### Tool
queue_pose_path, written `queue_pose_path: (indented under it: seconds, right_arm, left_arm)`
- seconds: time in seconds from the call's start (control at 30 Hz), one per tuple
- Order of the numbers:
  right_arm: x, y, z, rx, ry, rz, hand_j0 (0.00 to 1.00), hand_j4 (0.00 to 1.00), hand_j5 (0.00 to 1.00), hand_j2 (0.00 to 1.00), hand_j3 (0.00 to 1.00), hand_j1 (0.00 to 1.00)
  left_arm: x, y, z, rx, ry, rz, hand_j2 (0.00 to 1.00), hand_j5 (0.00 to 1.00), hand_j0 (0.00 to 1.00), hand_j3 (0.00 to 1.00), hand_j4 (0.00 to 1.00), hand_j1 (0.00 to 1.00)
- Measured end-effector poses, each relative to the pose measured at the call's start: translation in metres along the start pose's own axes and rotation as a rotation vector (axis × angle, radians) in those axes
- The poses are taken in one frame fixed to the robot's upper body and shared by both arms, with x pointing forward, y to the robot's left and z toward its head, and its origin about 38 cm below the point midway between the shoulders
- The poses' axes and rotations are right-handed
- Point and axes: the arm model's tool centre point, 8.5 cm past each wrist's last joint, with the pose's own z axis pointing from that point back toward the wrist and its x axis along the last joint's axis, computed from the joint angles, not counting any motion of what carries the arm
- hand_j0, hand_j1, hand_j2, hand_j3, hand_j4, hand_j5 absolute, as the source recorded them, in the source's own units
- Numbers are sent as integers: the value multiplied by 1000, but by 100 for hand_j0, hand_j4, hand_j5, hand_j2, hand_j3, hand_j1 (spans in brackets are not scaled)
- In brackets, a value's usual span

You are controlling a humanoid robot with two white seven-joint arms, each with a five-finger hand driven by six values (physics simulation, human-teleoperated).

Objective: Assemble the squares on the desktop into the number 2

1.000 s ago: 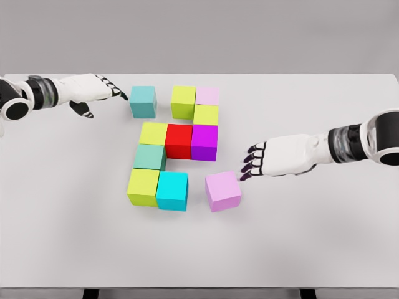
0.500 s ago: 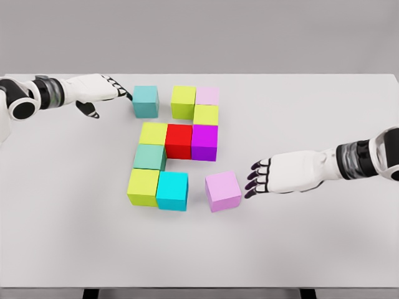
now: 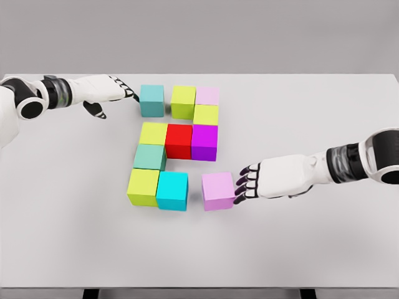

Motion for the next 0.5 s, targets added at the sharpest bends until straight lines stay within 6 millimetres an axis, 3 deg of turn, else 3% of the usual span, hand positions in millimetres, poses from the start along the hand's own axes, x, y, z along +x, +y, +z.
queue_pose_path:
  seconds: [0.5]
  right_arm:
    - [4,1,-7,-2,-20,-7,99,99,99,99,99,99]
  left_arm:
    - [6,4,-7,-1,-13,-1,90,90,90,90,90,90]
